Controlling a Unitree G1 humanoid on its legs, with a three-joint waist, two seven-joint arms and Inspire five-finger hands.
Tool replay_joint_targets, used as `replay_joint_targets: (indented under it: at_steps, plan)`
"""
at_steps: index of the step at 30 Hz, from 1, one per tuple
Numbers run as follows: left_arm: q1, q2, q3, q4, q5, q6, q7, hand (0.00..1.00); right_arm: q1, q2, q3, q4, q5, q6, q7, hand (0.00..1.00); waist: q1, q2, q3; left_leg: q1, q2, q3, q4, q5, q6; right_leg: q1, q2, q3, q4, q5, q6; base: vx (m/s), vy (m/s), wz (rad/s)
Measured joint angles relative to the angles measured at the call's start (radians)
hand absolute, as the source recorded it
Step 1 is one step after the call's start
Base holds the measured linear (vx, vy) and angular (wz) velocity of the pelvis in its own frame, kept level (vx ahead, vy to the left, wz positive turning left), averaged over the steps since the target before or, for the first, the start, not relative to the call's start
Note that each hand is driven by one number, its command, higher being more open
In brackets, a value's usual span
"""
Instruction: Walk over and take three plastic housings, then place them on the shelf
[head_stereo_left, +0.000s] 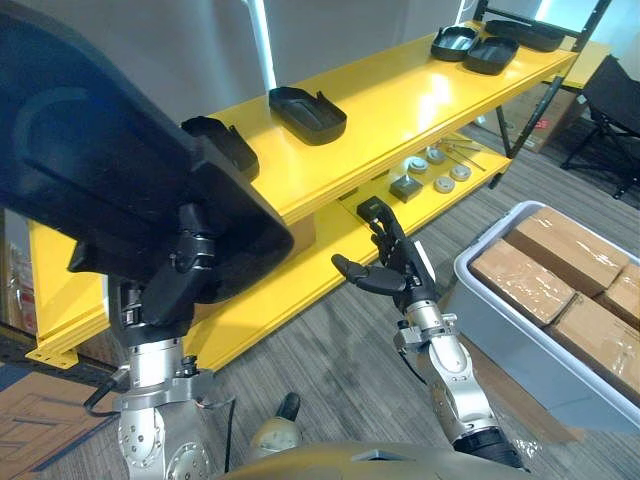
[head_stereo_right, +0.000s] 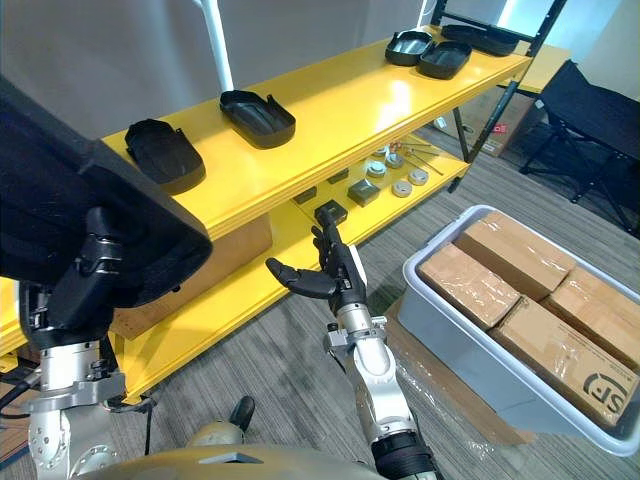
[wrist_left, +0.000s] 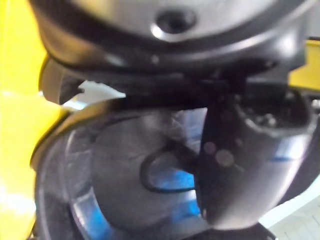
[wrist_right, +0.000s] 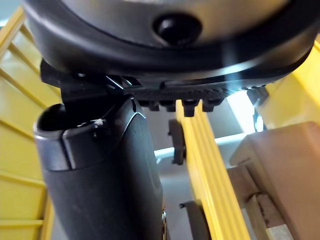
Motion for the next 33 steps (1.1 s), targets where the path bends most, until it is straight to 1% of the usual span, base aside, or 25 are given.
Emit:
replay_joint_targets:
  at_steps: [4, 7, 10, 12, 13, 14, 15, 16, 17, 18, 19, 20, 21, 22, 23, 24, 25, 26, 27, 28, 29, 30, 31, 32, 33]
  plan:
    - [-0.013, 0.0, -0.027, 0.0, -0.02, 0.0, 0.017, 0.0, -0.029, 0.0, 0.012, -0.002, 0.0, -0.007, 0.005, 1.0, -0.019, 0.004, 0.03, 0.001, -0.001, 0.013, 0.013, -0.011, 0.013, -0.001, -0.001, 0.007, 0.0, -0.006, -0.002, -0.07, -0.002, -0.09]
    - [-0.011, 0.0, -0.024, 0.0, -0.02, 0.0, 0.032, 0.0, -0.035, 0.002, 0.018, -0.033, 0.001, -0.013, 0.004, 1.0, -0.008, -0.006, 0.07, -0.035, -0.016, 0.013, 0.104, -0.056, 0.01, -0.002, -0.013, 0.004, 0.024, -0.015, -0.002, -0.05, 0.022, 0.04]
    - [-0.011, 0.001, -0.012, 0.0, -0.019, 0.0, 0.031, 0.0, -0.036, 0.005, 0.02, -0.039, 0.003, -0.034, -0.001, 1.0, 0.011, -0.03, 0.084, -0.087, -0.062, 0.014, 0.255, -0.137, 0.014, 0.022, -0.059, -0.024, 0.071, -0.047, 0.012, 0.01, 0.073, 0.28]
    - [-0.01, 0.008, 0.012, -0.001, -0.018, 0.0, 0.025, 0.0, -0.036, 0.006, 0.014, -0.049, 0.002, -0.05, -0.004, 1.0, 0.014, -0.052, 0.092, -0.11, -0.089, 0.083, 0.352, -0.184, 0.061, 0.073, -0.091, -0.059, 0.046, -0.041, 0.035, 0.06, 0.132, 0.42]
    - [-0.009, 0.008, 0.034, -0.002, -0.018, -0.002, 0.025, 0.0, -0.04, 0.003, 0.009, -0.056, 0.001, -0.07, -0.004, 1.0, 0.018, -0.037, 0.088, -0.126, -0.093, 0.101, 0.4, -0.226, 0.071, 0.066, -0.096, -0.048, 0.104, -0.027, 0.024, 0.08, 0.171, 0.21]
    - [-0.008, 0.009, 0.063, -0.002, -0.016, -0.002, 0.027, 0.0, -0.044, 0.006, 0.009, -0.056, 0.002, -0.09, -0.005, 1.0, 0.027, -0.032, 0.087, -0.133, -0.096, 0.099, 0.424, -0.249, 0.078, -0.003, -0.127, -0.006, 0.241, -0.001, -0.041, 0.07, 0.185, 0.12]
    - [-0.007, 0.012, 0.077, -0.002, -0.016, -0.002, 0.03, 0.0, -0.044, 0.009, 0.009, -0.056, 0.002, -0.099, -0.005, 1.0, 0.03, -0.035, 0.086, -0.131, -0.098, 0.1, 0.42, -0.252, 0.083, -0.04, -0.137, 0.027, 0.298, 0.024, -0.079, 0.06, 0.226, 0.12]
    - [-0.007, 0.021, 0.102, -0.004, 0.005, -0.003, 0.05, 0.0, -0.052, 0.014, 0.015, -0.056, 0.001, -0.115, -0.005, 1.0, 0.03, -0.041, 0.087, -0.122, -0.103, 0.096, 0.407, -0.253, 0.098, -0.101, -0.145, 0.103, 0.396, 0.096, -0.126, 0.11, 0.212, 0.28]
    - [-0.007, 0.037, 0.122, -0.003, 0.026, -0.002, 0.076, 0.0, -0.065, 0.021, 0.016, -0.056, 0.001, -0.124, -0.006, 1.0, 0.016, -0.043, 0.092, -0.104, -0.115, 0.071, 0.388, -0.247, 0.114, -0.165, -0.15, 0.173, 0.5, 0.161, -0.111, 0.13, 0.183, 0.44]
    - [-0.008, 0.047, 0.128, -0.002, 0.027, -0.002, 0.084, 0.0, -0.071, 0.028, 0.015, -0.056, 0.001, -0.127, -0.009, 1.0, 0.006, -0.038, 0.097, -0.095, -0.114, 0.041, 0.377, -0.246, 0.123, -0.184, -0.133, 0.2, 0.54, 0.115, -0.099, 0.22, 0.08, 0.72]
    - [-0.022, 0.056, 0.138, 0.001, 0.024, -0.002, 0.096, 0.0, -0.088, 0.028, 0.015, -0.057, -0.001, -0.137, -0.018, 1.0, -0.01, -0.034, 0.099, -0.073, -0.113, -0.005, 0.357, -0.238, 0.139, -0.201, -0.066, 0.241, 0.543, -0.009, -0.104, 0.19, 0.005, 0.84]
    - [-0.056, 0.056, 0.142, 0.005, 0.021, -0.003, 0.104, 0.0, -0.114, 0.018, 0.006, -0.067, -0.002, -0.137, -0.023, 1.0, -0.017, -0.027, 0.101, -0.057, -0.114, -0.043, 0.334, -0.233, 0.145, -0.214, 0.005, 0.273, 0.469, -0.069, -0.105, 0.22, -0.021, 0.89]
    - [-0.081, 0.057, 0.14, 0.014, 0.019, -0.005, 0.105, 0.0, -0.124, 0.01, -0.004, -0.086, -0.002, -0.137, -0.027, 1.0, -0.021, -0.024, 0.103, -0.055, -0.12, -0.065, 0.329, -0.232, 0.146, -0.222, 0.037, 0.298, 0.414, -0.084, -0.108, 0.14, -0.008, 0.9]
    - [-0.121, 0.062, 0.14, 0.033, 0.02, -0.008, 0.106, 0.0, -0.137, -0.002, -0.02, -0.12, -0.002, -0.139, -0.031, 1.0, -0.027, -0.019, 0.105, -0.055, -0.134, -0.097, 0.328, -0.232, 0.146, -0.24, 0.073, 0.355, 0.346, -0.089, -0.111, 0.22, -0.08, 1.26]
    - [-0.18, 0.075, 0.14, 0.076, 0.02, -0.008, 0.114, 0.0, -0.161, -0.014, -0.043, -0.167, -0.003, -0.139, -0.043, 1.0, -0.051, -0.012, 0.109, -0.051, -0.157, -0.149, 0.329, -0.234, 0.14, -0.271, 0.113, 0.462, 0.285, -0.082, -0.1, 0.19, -0.109, 1.34]
    - [-0.196, 0.078, 0.14, 0.092, 0.02, -0.008, 0.117, 0.0, -0.167, -0.02, -0.051, -0.185, -0.005, -0.139, -0.048, 1.0, -0.058, -0.008, 0.111, -0.045, -0.163, -0.173, 0.329, -0.238, 0.135, -0.274, 0.124, 0.496, 0.266, -0.077, -0.091, 0.25, -0.191, 1.39]
    - [-0.206, 0.081, 0.137, 0.108, 0.02, -0.008, 0.122, 0.0, -0.174, -0.03, -0.066, -0.207, -0.008, -0.139, -0.049, 1.0, -0.068, -0.01, 0.11, -0.036, -0.175, -0.207, 0.332, -0.234, 0.119, -0.272, 0.126, 0.513, 0.229, -0.066, -0.081, 0.2, -0.191, 1.13]
    - [-0.204, 0.083, 0.137, 0.115, 0.021, -0.008, 0.123, 0.0, -0.185, -0.04, -0.086, -0.223, -0.005, -0.139, -0.043, 1.0, -0.076, -0.025, 0.102, -0.025, -0.191, -0.243, 0.332, -0.238, 0.109, -0.259, 0.12, 0.497, 0.174, -0.054, -0.072, 0.28, -0.315, 1.4]
    - [-0.201, 0.089, 0.134, 0.116, 0.021, -0.008, 0.123, 0.0, -0.19, -0.048, -0.116, -0.252, 0.005, -0.142, -0.037, 1.0, -0.076, -0.043, 0.096, -0.024, -0.213, -0.272, 0.335, -0.253, 0.087, -0.232, 0.103, 0.47, 0.113, 0.013, -0.086, 0.28, -0.369, 1.46]
    - [-0.192, 0.07, 0.129, 0.123, 0.024, -0.003, 0.121, 0.0, -0.204, -0.073, -0.142, -0.258, 0.021, -0.147, -0.036, 1.0, -0.075, -0.009, 0.097, -0.032, -0.186, -0.257, 0.352, -0.27, 0.073, -0.199, 0.107, 0.424, 0.101, 0.023, -0.044, 0.28, -0.404, 1.41]
    - [-0.185, 0.062, 0.127, 0.123, 0.025, 0.004, 0.117, 0.0, -0.21, -0.086, -0.155, -0.258, 0.039, -0.146, -0.032, 1.0, -0.077, 0.022, 0.098, -0.041, -0.137, -0.165, 0.354, -0.273, 0.078, -0.162, 0.124, 0.373, 0.072, 0.026, -0.056, 0.21, -0.342, 1.27]
    - [-0.184, 0.062, 0.126, 0.123, 0.026, 0.005, 0.105, 0.0, -0.211, -0.102, -0.187, -0.257, 0.047, -0.142, -0.034, 1.0, -0.077, 0.038, 0.098, -0.046, -0.073, -0.039, 0.346, -0.264, 0.073, -0.125, 0.14, 0.322, 0.049, 0.024, -0.067, 0.15, -0.238, 1.0]
    - [-0.184, 0.061, 0.125, 0.122, 0.025, 0.005, 0.101, 0.0, -0.211, -0.106, -0.201, -0.257, 0.047, -0.139, -0.035, 1.0, -0.078, 0.045, 0.095, -0.045, -0.051, 0.023, 0.334, -0.255, 0.069, -0.107, 0.142, 0.296, 0.04, 0.02, -0.073, 0.15, -0.227, 1.07]
    - [-0.185, 0.054, 0.113, 0.12, 0.021, 0.005, 0.091, 0.0, -0.208, -0.113, -0.231, -0.258, 0.045, -0.138, -0.038, 1.0, -0.08, 0.046, 0.095, -0.024, -0.018, 0.154, 0.279, -0.217, 0.072, -0.073, 0.141, 0.249, 0.023, 0.018, -0.077, 0.12, -0.154, 0.8]
    - [-0.186, 0.052, 0.103, 0.117, 0.021, 0.005, 0.089, 0.0, -0.205, -0.112, -0.241, -0.263, 0.045, -0.138, -0.041, 1.0, -0.08, 0.044, 0.096, -0.014, -0.013, 0.185, 0.258, -0.202, 0.072, -0.065, 0.139, 0.237, 0.018, 0.018, -0.078, 0.13, -0.137, 0.76]
